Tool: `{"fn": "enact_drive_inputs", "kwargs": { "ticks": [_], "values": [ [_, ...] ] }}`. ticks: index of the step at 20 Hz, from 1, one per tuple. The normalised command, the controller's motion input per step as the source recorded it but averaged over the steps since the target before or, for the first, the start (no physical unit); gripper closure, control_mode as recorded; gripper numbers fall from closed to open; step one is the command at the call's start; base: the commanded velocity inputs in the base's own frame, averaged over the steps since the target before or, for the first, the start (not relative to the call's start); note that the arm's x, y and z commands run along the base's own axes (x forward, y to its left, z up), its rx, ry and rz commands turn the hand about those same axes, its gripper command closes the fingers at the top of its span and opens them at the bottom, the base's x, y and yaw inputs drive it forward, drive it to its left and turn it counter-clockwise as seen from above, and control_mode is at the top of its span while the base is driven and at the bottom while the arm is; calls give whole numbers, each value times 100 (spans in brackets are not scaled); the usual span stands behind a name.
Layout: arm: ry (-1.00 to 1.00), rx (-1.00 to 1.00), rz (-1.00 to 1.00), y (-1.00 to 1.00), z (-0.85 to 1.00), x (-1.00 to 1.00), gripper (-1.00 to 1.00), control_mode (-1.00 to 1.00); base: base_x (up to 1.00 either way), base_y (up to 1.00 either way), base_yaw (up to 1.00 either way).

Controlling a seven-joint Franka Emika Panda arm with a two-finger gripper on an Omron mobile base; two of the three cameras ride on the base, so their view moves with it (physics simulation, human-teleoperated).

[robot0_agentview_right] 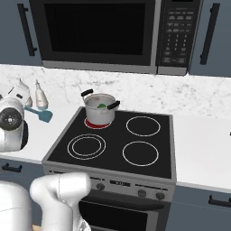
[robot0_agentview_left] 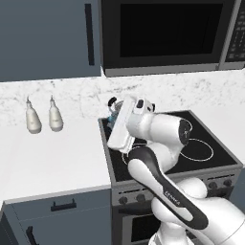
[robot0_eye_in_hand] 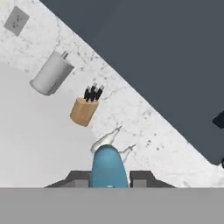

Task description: Put the broccoli and onion in the pot. Retrieve the spatula and lightly stir the vegetables in the pot.

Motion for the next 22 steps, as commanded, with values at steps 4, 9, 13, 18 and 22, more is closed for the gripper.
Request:
{"fn": "enact_drive_inputs", "kwargs": {
  "ticks": [4, 9, 13, 18, 22],
  "values": [
    [0, 55, -19, -80, 31, 15, 100, -100, 0, 0, 0],
    [0, 57, -5, -67, 31, 33, 100, -100, 0, 0, 0],
    [0, 50, -6, -54, 17, 64, 100, -100, 0, 0, 0],
    [1, 41, -11, -62, 2, 54, 100, -100, 0, 0, 0],
    [7, 19, -17, -73, -45, 15, 100, -100, 0, 0, 0]
  ]
}}
